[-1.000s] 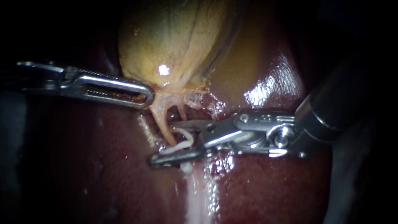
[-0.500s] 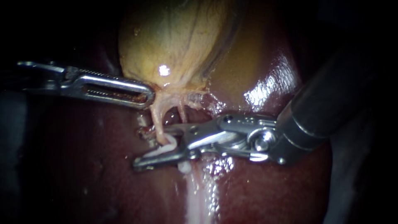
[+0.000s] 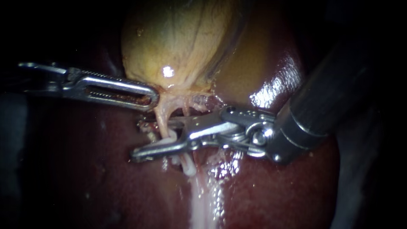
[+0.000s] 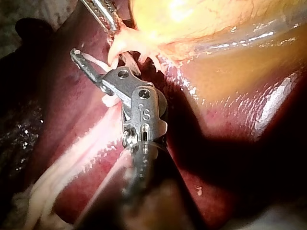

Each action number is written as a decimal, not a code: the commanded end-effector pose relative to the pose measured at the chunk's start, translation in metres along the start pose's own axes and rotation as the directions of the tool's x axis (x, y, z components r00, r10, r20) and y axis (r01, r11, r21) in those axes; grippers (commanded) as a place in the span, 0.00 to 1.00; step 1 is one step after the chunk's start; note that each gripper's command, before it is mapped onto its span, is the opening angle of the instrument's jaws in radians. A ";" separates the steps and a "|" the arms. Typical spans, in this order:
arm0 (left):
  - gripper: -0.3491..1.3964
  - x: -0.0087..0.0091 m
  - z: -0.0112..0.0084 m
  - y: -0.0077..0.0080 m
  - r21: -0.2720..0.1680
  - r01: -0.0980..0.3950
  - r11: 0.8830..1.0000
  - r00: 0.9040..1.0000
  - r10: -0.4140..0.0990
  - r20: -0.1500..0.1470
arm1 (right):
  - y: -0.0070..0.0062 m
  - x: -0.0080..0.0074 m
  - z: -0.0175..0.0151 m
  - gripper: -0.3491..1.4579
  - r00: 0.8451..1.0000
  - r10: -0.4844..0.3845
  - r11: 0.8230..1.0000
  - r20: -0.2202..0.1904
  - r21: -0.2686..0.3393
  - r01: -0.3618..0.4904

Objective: Clipping third clip left tube

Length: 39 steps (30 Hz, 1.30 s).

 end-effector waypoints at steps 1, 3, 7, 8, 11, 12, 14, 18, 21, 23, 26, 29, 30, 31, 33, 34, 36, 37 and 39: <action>0.00 0.0000 0.0000 0.0000 -0.001 0.000 1.000 1.000 0.000 0.000 | -0.0001 0.0001 0.0000 0.46 1.000 0.006 1.000 -0.002 0.001 -0.006; 0.00 0.0000 0.0001 0.0000 0.000 0.000 1.000 1.000 0.000 0.000 | 0.0000 0.0003 -0.0001 0.46 1.000 0.013 1.000 -0.011 0.005 -0.013; 0.00 0.0000 0.0001 0.0000 0.000 0.000 1.000 1.000 0.000 0.000 | 0.0000 0.0006 -0.0002 0.44 1.000 0.026 1.000 -0.015 0.007 -0.026; 0.00 0.0000 0.0001 0.0000 0.000 0.000 1.000 1.000 0.000 0.000 | 0.0000 0.0007 -0.0002 0.43 1.000 0.027 1.000 -0.015 0.007 -0.027; 0.00 0.0000 0.0001 0.0000 0.000 0.000 1.000 1.000 0.000 0.000 | 0.0000 0.0007 -0.0004 0.40 0.999 0.038 0.999 -0.021 -0.006 -0.038; 0.00 0.0000 0.0001 0.0000 0.000 0.000 1.000 1.000 0.000 0.000 | 0.0000 0.0007 -0.0005 0.37 0.999 0.044 0.999 -0.024 -0.011 -0.044; 0.00 0.0000 0.0001 0.0000 0.000 0.000 1.000 1.000 0.000 0.000 | 0.0000 0.0006 -0.0008 0.31 0.998 0.055 0.998 -0.027 -0.018 -0.056; 0.00 0.0000 0.0002 0.0000 0.000 0.000 1.000 1.000 0.000 0.000 | -0.0001 0.0004 -0.0014 0.08 0.995 0.090 0.996 -0.030 -0.018 -0.090; 0.00 0.0000 0.0002 0.0000 0.000 0.000 1.000 1.000 0.000 0.000 | -0.0001 0.0001 -0.0019 0.00 0.990 0.142 0.990 -0.026 -0.021 -0.142; 0.00 0.0000 0.0002 0.0000 0.000 0.000 1.000 1.000 0.000 0.000 | -0.0002 -0.0001 -0.0020 0.00 0.989 0.149 0.988 0.001 -0.028 -0.149; 0.00 0.0000 0.0002 0.0000 0.000 0.000 1.000 1.000 0.000 0.000 | -0.0003 -0.0003 -0.0020 0.00 0.988 0.154 0.988 0.009 -0.025 -0.154; 0.00 0.0000 0.0002 -0.0001 0.000 0.000 1.000 1.000 0.000 0.000 | -0.0003 -0.0005 -0.0019 0.00 0.987 0.159 0.987 0.014 -0.017 -0.159; 0.00 0.0000 0.0002 -0.0001 0.000 0.000 1.000 1.000 0.000 0.000 | -0.0004 -0.0005 -0.0019 0.00 0.987 0.159 0.987 0.017 -0.012 -0.159; 0.00 0.0000 0.0002 -0.0001 0.000 0.000 1.000 1.000 0.000 0.000 | -0.0004 -0.0005 -0.0018 0.00 0.987 0.159 0.987 0.017 -0.012 -0.159; 0.00 0.0000 0.0002 -0.0001 0.000 0.000 1.000 1.000 0.000 0.000 | -0.0004 -0.0006 -0.0018 0.00 0.987 0.158 0.987 0.018 -0.011 -0.158; 0.00 0.0000 0.0002 -0.0001 0.000 0.000 1.000 1.000 0.000 0.000 | -0.0004 -0.0007 -0.0017 0.00 0.987 0.158 0.987 0.018 -0.011 -0.157; 0.00 0.0000 0.0002 -0.0001 0.000 0.000 1.000 1.000 0.000 0.000 | -0.0004 -0.0008 -0.0017 0.00 0.987 0.157 0.988 0.018 -0.011 -0.157; 0.00 0.0000 0.0002 -0.0001 0.000 0.000 1.000 1.000 0.000 0.000 | -0.0004 -0.0008 -0.0017 0.00 0.987 0.157 0.988 0.018 -0.011 -0.157; 0.00 0.0000 0.0002 -0.0001 0.000 0.000 1.000 1.000 0.000 0.000 | -0.0004 -0.0008 -0.0017 0.00 0.987 0.157 0.988 0.019 -0.011 -0.156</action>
